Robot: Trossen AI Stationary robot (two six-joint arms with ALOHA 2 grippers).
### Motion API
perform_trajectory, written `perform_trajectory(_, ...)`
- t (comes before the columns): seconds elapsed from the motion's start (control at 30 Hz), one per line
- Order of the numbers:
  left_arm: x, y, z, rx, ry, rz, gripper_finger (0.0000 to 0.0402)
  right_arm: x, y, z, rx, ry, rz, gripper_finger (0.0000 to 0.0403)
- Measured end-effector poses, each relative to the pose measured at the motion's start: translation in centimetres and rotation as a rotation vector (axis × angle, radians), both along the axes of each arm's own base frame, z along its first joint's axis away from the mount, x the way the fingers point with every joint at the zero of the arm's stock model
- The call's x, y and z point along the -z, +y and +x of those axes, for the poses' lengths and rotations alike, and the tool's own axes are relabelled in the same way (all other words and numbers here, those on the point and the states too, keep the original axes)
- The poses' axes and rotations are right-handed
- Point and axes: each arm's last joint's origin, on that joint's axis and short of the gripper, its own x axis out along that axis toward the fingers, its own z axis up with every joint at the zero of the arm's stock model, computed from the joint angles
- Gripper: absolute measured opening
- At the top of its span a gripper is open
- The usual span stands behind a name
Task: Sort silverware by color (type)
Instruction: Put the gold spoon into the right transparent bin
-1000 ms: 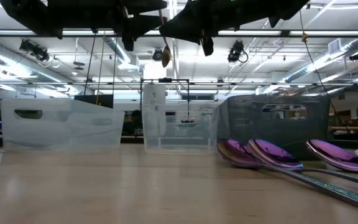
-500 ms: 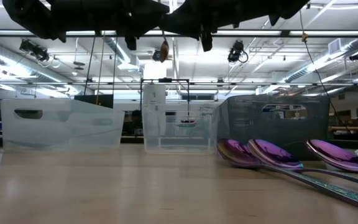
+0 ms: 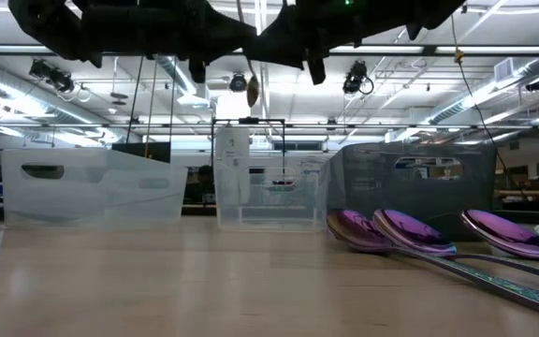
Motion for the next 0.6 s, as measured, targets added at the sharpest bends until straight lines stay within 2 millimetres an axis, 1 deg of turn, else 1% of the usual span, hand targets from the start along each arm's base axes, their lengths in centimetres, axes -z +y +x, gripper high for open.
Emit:
perform_trajectory(0.1,0.3,0.6,0.0,-0.024,0.027,-0.005,0.0026,0.1,-0.1,-0.3,0.008,0.034,0.034,0.007)
perform_trajectory(0.23,0.9,1.2,-0.1,-0.047,0.088,-0.009,0.0026,0.6,-0.1,-0.6,0.022,0.104,0.041,0.0106)
perform_trajectory(0.33,1.3,1.5,-0.1,-0.052,0.125,-0.014,0.0026,0.5,-0.1,-0.9,0.03,0.117,0.049,0.0127)
perform_trajectory(0.47,1.5,1.8,-0.2,-0.063,0.138,-0.052,0.0026,0.7,-0.1,-1.3,0.043,0.173,0.082,0.0142)
perform_trajectory(0.6,1.8,2.1,-0.2,-0.068,0.175,-0.11,0.0026,0.8,-0.2,-1.7,0.052,0.213,0.098,0.0145)
